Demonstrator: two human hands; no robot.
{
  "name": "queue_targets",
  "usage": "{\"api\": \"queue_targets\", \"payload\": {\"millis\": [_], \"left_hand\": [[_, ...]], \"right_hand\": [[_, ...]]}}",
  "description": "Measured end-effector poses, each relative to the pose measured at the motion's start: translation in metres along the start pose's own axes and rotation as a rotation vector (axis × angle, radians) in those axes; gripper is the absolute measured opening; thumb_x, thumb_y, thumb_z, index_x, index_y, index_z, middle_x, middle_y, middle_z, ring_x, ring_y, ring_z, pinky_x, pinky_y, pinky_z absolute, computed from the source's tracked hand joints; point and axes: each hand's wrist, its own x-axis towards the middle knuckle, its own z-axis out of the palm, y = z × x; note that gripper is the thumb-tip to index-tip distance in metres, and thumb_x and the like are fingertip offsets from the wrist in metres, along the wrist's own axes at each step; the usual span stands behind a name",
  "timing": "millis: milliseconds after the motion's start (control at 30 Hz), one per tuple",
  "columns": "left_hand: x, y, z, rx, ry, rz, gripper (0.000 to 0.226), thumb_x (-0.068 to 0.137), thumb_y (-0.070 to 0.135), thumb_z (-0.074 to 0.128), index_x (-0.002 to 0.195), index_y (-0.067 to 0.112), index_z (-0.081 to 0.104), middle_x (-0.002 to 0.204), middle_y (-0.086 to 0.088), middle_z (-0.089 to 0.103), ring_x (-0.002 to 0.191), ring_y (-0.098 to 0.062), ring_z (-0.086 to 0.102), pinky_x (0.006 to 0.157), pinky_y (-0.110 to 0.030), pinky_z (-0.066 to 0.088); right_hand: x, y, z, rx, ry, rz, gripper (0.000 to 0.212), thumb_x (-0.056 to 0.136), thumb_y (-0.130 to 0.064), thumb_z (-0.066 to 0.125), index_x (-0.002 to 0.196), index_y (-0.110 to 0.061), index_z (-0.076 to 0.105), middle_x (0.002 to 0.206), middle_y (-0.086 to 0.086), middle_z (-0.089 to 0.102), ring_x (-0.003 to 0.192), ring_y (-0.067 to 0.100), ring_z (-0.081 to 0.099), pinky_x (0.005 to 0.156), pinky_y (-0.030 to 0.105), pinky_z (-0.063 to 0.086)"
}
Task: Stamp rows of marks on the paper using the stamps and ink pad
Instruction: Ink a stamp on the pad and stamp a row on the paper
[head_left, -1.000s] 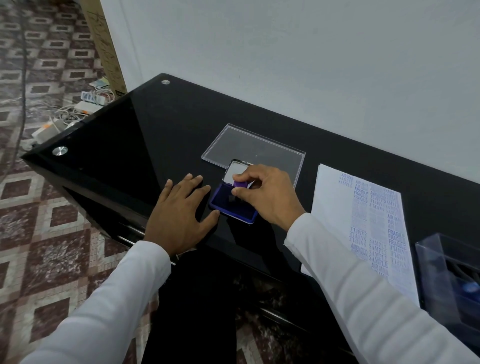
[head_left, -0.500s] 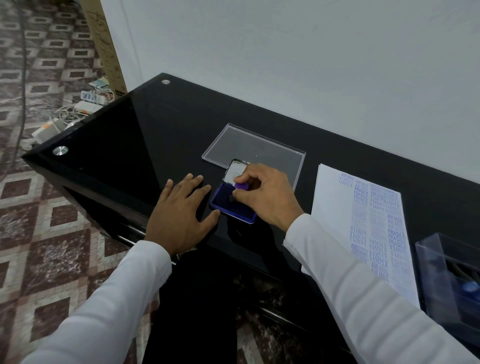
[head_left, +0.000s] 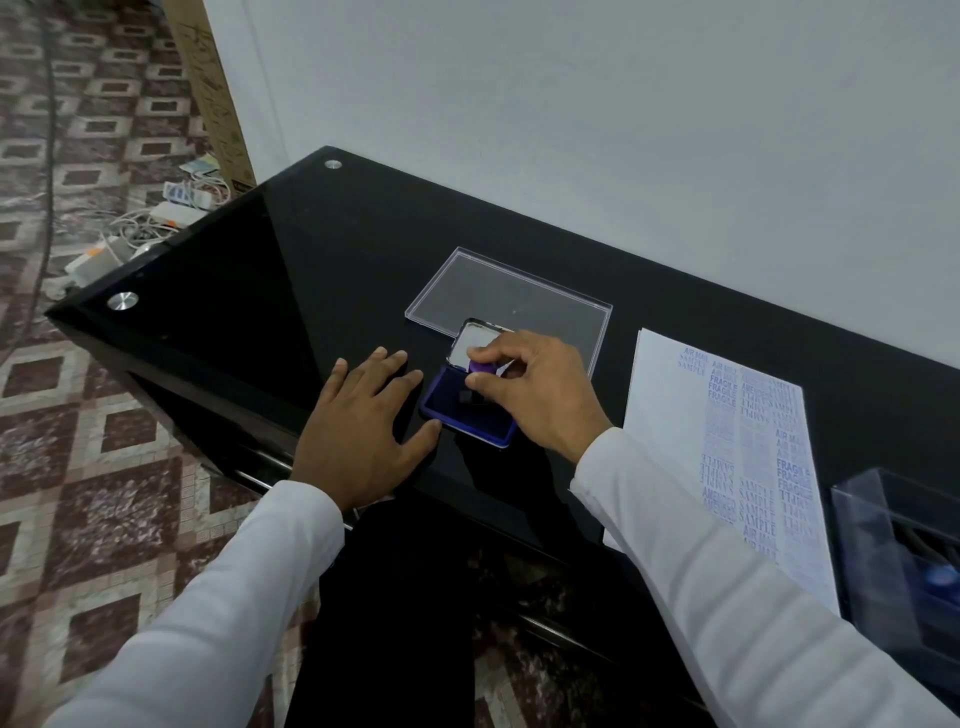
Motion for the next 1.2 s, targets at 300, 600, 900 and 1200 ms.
{"api": "queue_targets", "payload": {"millis": [300,600,900,1200], "left_hand": [[0.000,-0.002,0.003,-0.005,0.009,0.006,0.077,0.087,0.074,0.028,0.148,0.030,0.045,0.161,0.003,0.033,0.152,-0.017,0.020,0.124,-0.046,0.006],[0.000,-0.002,0.001,-0.014,0.017,0.005,0.076,0.088,0.073,0.029,0.148,0.030,0.045,0.161,0.003,0.033,0.152,-0.016,0.020,0.125,-0.048,0.008],[0.005,-0.001,-0.002,-0.054,-0.028,-0.017,0.072,0.090,0.070,0.044,0.150,0.031,0.040,0.162,0.003,0.030,0.153,-0.017,0.017,0.124,-0.047,0.007],[0.023,0.052,-0.018,-0.180,0.049,0.069,0.072,0.086,0.064,0.047,0.143,0.021,0.052,0.153,-0.002,0.045,0.145,-0.020,0.035,0.125,-0.044,0.015]], "right_hand": [[-0.003,-0.002,0.001,0.031,-0.011,-0.011,0.016,0.080,-0.022,0.080,0.092,-0.027,0.071,0.096,-0.013,0.064,0.085,0.007,0.061,0.075,0.015,0.050],[-0.001,0.000,0.002,0.002,0.008,-0.020,0.026,0.086,-0.025,0.075,0.112,-0.024,0.073,0.107,-0.013,0.065,0.088,0.004,0.060,0.082,0.017,0.051],[-0.007,0.002,0.000,0.040,0.067,-0.023,0.027,0.086,-0.024,0.076,0.113,-0.023,0.073,0.108,-0.009,0.067,0.078,-0.002,0.060,0.066,0.004,0.046],[-0.016,0.030,-0.041,0.171,0.269,0.038,0.025,0.083,-0.023,0.079,0.107,-0.029,0.075,0.090,-0.010,0.070,0.073,0.008,0.065,0.069,0.035,0.062]]}}
